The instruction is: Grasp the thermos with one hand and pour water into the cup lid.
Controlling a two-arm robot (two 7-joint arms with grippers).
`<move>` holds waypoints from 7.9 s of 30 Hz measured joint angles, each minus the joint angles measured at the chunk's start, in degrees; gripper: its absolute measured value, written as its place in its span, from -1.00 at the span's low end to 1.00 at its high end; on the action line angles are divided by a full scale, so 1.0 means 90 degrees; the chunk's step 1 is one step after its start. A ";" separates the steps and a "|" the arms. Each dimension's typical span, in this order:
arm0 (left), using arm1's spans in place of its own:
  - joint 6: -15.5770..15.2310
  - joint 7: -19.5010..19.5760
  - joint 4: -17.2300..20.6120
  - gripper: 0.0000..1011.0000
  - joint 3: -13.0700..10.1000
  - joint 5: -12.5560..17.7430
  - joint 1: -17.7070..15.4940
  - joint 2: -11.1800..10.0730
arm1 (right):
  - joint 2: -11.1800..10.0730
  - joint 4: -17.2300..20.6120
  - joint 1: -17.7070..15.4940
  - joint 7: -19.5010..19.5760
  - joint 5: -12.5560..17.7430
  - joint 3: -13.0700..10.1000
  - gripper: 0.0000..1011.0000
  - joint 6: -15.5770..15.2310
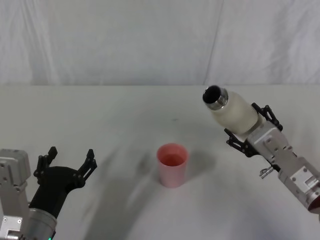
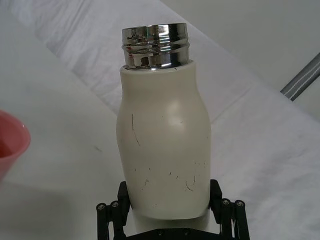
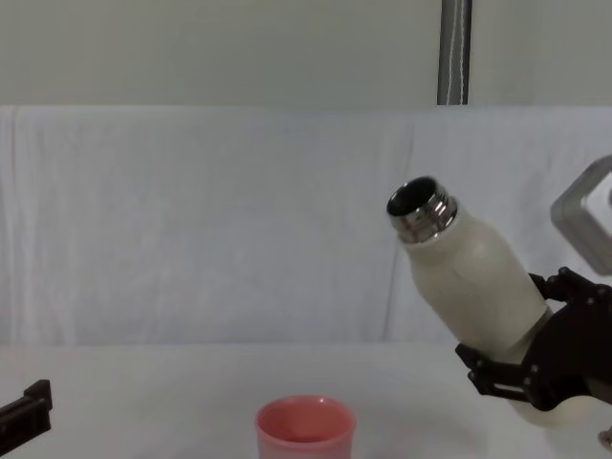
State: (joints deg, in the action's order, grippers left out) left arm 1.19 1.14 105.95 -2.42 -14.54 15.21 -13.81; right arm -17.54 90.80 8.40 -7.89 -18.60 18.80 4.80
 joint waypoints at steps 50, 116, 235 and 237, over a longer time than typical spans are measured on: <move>0.0000 0.0000 0.0000 0.98 0.0000 0.0000 0.0000 0.0000 | -0.0374 -0.1304 0.0747 0.1405 -0.2673 0.0781 0.91 0.0942; 0.0000 0.0000 0.0000 0.98 0.0000 0.0000 0.0000 0.0001 | -0.0576 -0.1882 0.1454 0.2027 -0.3432 0.1565 0.91 0.1132; 0.0000 0.0000 0.0000 0.98 0.0000 0.0000 0.0000 0.0001 | -0.0725 -0.1953 0.1689 0.2300 -0.3874 0.1939 0.91 0.1040; 0.0000 0.0000 0.0000 0.98 0.0000 0.0000 0.0000 0.0000 | -0.0725 -0.1954 0.1692 0.2298 -0.3871 0.1939 0.91 0.1041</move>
State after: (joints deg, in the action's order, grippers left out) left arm 1.19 1.14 105.95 -2.42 -14.54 15.21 -13.81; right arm -24.06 73.21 23.63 12.79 -53.43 36.24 14.17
